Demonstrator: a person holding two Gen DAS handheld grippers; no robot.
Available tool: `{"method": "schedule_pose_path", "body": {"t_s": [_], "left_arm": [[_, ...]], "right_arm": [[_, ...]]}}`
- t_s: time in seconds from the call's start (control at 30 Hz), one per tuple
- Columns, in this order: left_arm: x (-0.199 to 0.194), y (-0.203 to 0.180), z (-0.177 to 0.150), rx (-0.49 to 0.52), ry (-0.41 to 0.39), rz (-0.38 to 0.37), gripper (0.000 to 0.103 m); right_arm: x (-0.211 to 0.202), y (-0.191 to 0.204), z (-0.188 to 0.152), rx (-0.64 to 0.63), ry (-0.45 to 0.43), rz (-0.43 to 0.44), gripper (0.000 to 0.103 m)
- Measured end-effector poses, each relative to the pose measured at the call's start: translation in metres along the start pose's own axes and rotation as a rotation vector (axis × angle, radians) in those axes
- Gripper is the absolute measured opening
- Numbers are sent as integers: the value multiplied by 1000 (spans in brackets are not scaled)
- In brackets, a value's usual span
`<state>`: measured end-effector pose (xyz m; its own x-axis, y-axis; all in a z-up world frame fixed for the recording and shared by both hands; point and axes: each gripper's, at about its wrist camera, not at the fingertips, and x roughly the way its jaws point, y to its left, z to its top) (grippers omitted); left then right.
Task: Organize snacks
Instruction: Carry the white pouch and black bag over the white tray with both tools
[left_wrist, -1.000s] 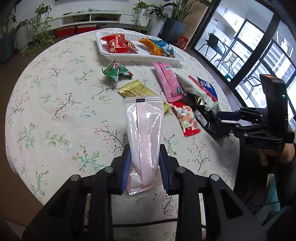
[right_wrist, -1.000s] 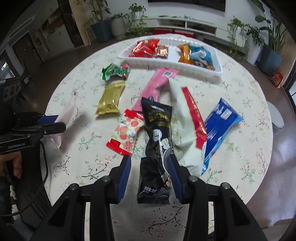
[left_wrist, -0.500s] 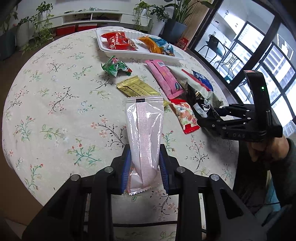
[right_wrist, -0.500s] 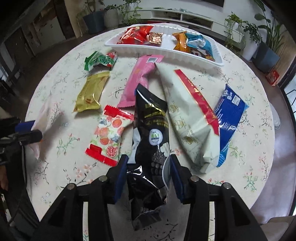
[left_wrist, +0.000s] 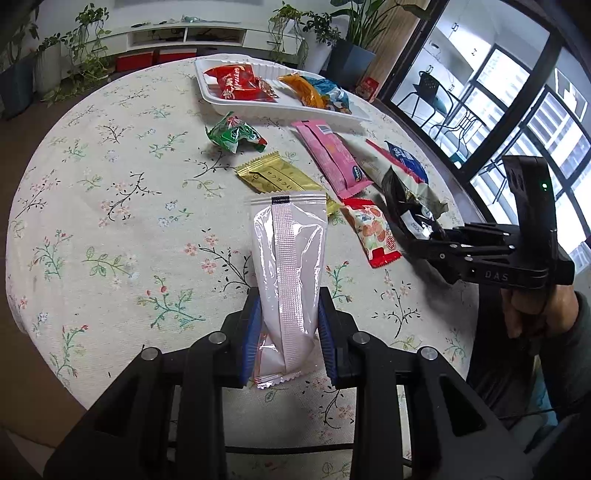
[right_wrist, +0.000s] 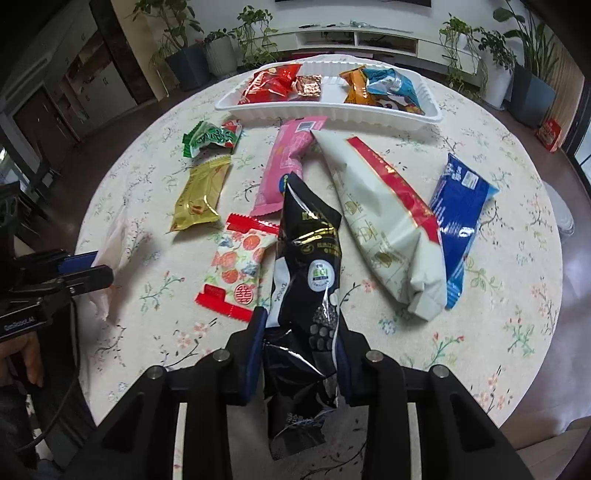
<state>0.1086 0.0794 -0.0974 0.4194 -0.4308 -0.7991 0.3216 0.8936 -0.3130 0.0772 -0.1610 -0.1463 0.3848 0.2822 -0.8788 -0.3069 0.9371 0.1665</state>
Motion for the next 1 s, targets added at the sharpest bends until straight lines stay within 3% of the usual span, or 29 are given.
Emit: {"method": "schedule_pose_path", "body": {"t_s": [0.37,0.53,0.73,1.0], "left_arm": [[-14,-2,6,-26,-33,-53,27],[-27,-2,34,-34,-73,-80,27],[-40,1,100,-15,-138,-73,27],[-16,-7,223,8,-171,-43,27]], "right_arm": [[-45,-19,-6,125,-109,163,35],[-63,-50,9,192,-171,167,35],[-82,-97,47,265,-245,129,35],[-86,-107,153,212,-309,97,35]]}}
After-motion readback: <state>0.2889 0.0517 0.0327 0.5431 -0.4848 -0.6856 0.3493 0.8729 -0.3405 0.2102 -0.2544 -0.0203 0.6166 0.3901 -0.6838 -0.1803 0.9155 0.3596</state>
